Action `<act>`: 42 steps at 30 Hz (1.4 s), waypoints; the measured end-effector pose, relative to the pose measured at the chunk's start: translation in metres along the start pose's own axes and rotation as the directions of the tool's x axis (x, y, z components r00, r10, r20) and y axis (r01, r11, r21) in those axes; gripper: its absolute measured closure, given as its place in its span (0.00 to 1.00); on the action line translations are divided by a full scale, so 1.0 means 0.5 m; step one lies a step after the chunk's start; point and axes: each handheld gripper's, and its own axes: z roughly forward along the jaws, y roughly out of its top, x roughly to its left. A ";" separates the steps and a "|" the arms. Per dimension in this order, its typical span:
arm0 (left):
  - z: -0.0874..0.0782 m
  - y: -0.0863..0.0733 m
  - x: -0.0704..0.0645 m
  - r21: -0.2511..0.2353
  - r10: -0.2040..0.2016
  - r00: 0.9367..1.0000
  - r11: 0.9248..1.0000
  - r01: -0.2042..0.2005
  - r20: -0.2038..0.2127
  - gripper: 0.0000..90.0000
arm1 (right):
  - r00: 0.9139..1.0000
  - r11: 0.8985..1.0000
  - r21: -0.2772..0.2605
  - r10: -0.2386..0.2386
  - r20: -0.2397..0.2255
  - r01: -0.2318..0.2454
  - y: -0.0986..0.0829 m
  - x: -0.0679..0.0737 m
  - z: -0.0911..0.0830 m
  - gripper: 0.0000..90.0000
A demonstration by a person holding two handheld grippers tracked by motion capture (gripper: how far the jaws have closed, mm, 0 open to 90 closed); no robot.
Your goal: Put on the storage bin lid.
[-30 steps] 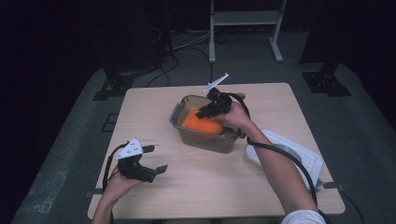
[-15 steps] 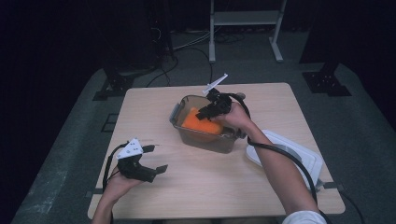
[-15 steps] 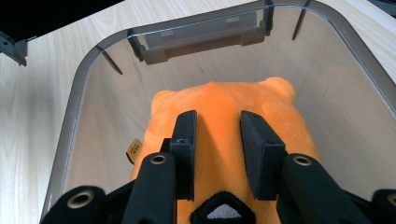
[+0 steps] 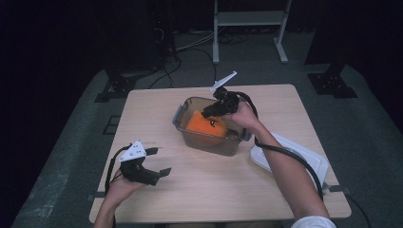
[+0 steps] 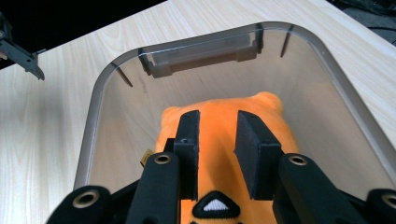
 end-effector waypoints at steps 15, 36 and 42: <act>0.004 0.000 -0.001 0.007 0.006 1.000 1.000 -0.006 0.002 0.07 | 1.000 0.997 -0.074 -0.020 -0.001 0.020 -0.026 0.020 -0.101 0.69; 0.009 -0.002 -0.003 0.013 0.004 1.000 1.000 -0.004 0.003 0.07 | 0.999 0.993 -0.115 0.036 0.034 -0.032 -0.140 0.016 -0.220 0.63; 0.009 -0.002 -0.003 0.010 0.001 1.000 1.000 -0.002 0.004 0.07 | 0.998 0.991 -0.129 0.054 0.043 -0.048 -0.175 0.012 -0.245 0.62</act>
